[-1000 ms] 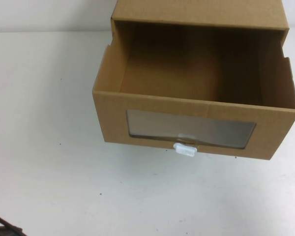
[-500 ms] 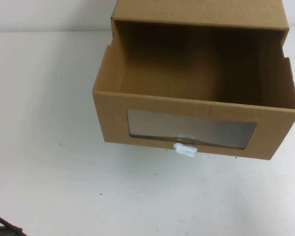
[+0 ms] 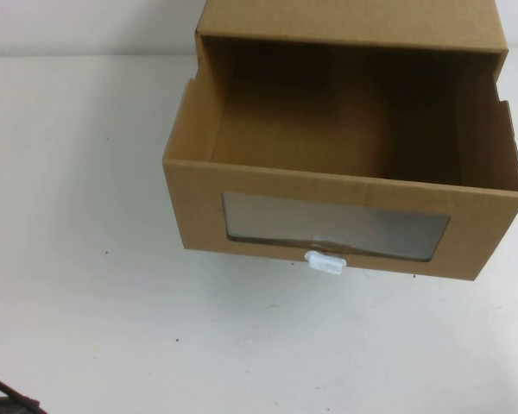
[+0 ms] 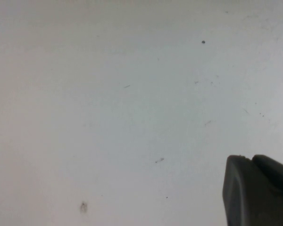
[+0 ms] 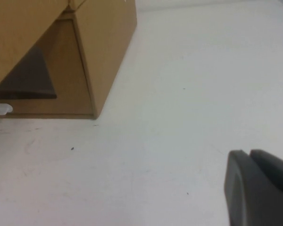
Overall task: Open the shoe box
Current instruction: 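Pull the top drawer of the cardboard box fully open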
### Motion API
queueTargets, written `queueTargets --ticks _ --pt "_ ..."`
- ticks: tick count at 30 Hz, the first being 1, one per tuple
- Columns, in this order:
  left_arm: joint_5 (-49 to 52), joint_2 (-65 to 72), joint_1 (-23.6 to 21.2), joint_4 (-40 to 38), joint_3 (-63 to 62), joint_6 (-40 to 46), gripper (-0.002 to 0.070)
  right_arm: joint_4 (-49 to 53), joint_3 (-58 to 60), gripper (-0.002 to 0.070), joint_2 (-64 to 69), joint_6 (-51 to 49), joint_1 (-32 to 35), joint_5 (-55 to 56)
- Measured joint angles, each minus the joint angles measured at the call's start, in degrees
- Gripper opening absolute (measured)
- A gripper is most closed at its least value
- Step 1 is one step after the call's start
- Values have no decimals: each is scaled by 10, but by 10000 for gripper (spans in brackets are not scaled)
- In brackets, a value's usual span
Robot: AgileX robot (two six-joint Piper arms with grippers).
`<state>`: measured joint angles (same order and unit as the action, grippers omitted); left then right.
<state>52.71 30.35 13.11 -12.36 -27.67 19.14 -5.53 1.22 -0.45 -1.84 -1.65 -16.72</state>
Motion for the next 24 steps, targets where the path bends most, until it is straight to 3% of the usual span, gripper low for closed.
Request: queueTargets --ticks 24 --pt "0 0 0 0 0 1 -6 21 5 -18 -1 -5 1 -34"
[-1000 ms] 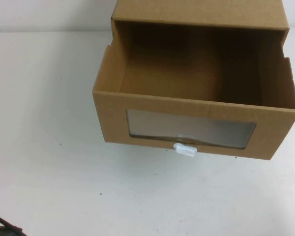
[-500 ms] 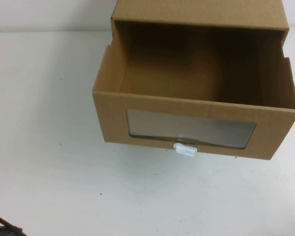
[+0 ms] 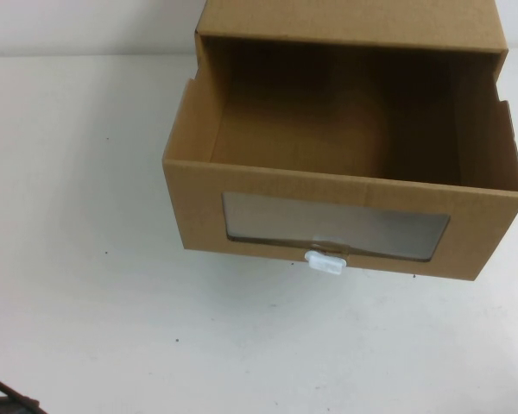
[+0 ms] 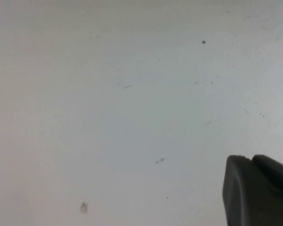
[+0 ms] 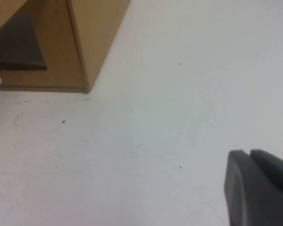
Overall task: Open the shoe box
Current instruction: 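Pull the top drawer of the cardboard box fully open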
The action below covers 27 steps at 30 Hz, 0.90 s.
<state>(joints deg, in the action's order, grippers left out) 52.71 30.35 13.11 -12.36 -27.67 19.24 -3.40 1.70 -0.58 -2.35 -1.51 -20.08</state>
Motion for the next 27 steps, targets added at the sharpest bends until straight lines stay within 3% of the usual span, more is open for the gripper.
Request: queueTargets --ticks 10,14,23,27 --pt "-1 -1 0 2 1 0 -6 -1 0 -18 0 0 0 0" --pt "-26 -25 0 35 13 0 -6 -10 0 -18 -1 0 0 0" --pt "-425 -211 -24 92 202 -14 -6 -13 0 -18 -2 0 0 0" --pt "-490 -287 -70 88 281 -43 -6 -14 0 -18 -2 0 0 0"
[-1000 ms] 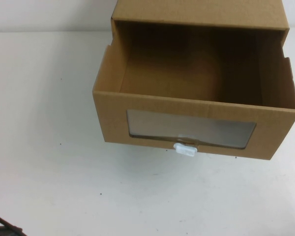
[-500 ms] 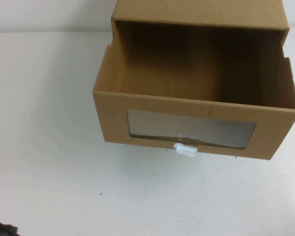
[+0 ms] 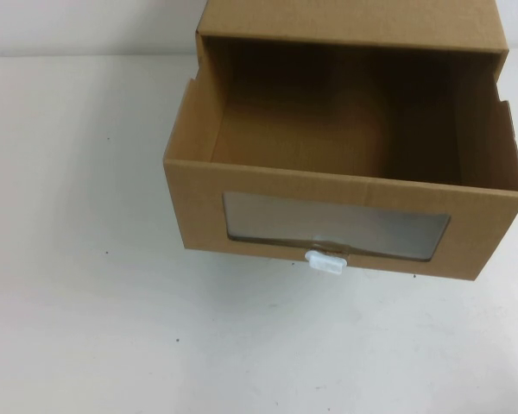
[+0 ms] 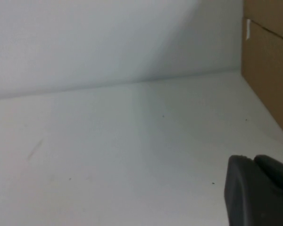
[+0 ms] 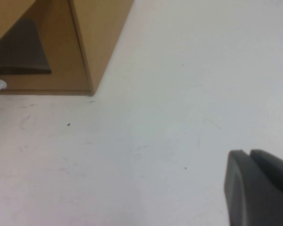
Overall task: Open the shoe box
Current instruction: 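Pull the top drawer of the cardboard box fully open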
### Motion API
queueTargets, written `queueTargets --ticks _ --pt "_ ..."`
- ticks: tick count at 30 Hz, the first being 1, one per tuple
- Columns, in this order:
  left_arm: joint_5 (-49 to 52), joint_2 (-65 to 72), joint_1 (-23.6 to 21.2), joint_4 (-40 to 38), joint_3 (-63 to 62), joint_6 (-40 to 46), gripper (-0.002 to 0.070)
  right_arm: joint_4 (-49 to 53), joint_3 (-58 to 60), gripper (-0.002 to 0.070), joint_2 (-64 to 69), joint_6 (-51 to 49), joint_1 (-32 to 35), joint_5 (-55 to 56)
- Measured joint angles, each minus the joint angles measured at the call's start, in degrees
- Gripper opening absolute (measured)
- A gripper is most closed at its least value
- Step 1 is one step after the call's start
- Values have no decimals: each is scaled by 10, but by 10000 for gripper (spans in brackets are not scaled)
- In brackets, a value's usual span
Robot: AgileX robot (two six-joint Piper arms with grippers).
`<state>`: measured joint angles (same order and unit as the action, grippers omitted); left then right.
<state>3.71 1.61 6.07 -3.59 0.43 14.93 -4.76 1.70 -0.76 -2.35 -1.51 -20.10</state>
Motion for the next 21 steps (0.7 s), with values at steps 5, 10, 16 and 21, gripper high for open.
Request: queueTargets --ticks 5,10,16,21 --pt "54 -21 -48 4 10 -41 -6 0 0 -18 0 0 1 0" --pt "146 -21 -54 30 10 -46 -6 -1 0 -18 0 0 1 0" --pt "160 -21 -54 36 10 -48 -6 -1 0 -18 0 0 1 -1" --pt "161 -21 -54 36 10 -48 -6 -1 0 -18 0 0 1 -1"
